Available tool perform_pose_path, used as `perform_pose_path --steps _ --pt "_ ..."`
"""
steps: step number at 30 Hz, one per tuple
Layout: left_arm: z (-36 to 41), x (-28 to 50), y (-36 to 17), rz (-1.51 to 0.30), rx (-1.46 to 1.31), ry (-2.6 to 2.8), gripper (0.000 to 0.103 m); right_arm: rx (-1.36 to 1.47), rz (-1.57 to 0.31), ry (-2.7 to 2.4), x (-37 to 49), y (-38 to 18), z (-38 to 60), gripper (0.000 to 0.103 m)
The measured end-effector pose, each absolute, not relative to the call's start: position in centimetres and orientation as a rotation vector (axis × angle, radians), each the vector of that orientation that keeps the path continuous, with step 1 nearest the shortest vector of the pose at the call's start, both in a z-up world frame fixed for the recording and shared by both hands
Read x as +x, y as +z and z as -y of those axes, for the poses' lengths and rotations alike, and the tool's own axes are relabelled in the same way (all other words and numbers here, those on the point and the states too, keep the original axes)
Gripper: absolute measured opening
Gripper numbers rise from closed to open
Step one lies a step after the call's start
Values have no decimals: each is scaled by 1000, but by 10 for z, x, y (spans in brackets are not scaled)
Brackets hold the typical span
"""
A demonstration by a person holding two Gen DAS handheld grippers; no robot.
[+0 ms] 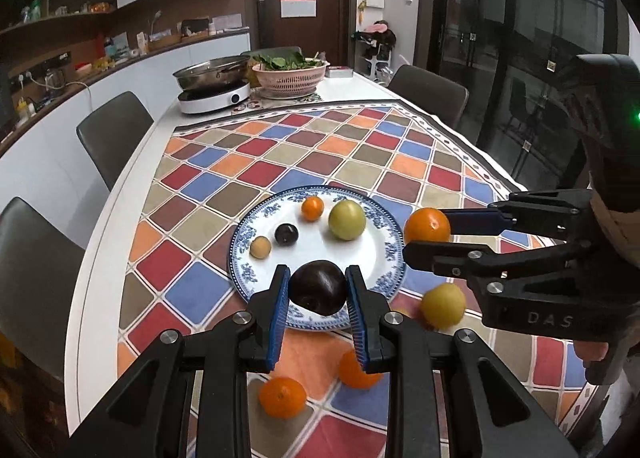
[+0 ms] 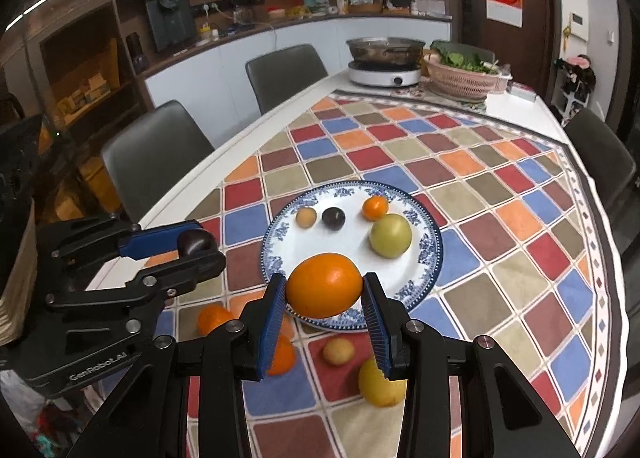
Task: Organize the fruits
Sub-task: 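Carry the plum to the plate with the left tool while the right carries the orange there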
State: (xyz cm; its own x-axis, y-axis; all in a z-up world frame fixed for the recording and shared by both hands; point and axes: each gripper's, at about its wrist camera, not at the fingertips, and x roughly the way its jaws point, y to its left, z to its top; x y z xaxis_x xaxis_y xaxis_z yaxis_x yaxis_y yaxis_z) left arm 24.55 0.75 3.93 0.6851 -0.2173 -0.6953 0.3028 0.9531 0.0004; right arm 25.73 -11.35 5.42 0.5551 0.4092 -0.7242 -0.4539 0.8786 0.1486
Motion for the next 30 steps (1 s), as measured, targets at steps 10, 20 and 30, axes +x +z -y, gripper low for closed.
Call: perform_pose_path --steps 10,20,30 --pt "-25 290 16 -814 127 -275 28 -46 -946 519 311 22 94 39" --pt "-34 330 -17 -900 108 -293 28 -34 -1013 507 349 -9 81 39" --pt "-29 349 -33 -956 123 -300 28 -14 -1055 497 365 -23 80 40"
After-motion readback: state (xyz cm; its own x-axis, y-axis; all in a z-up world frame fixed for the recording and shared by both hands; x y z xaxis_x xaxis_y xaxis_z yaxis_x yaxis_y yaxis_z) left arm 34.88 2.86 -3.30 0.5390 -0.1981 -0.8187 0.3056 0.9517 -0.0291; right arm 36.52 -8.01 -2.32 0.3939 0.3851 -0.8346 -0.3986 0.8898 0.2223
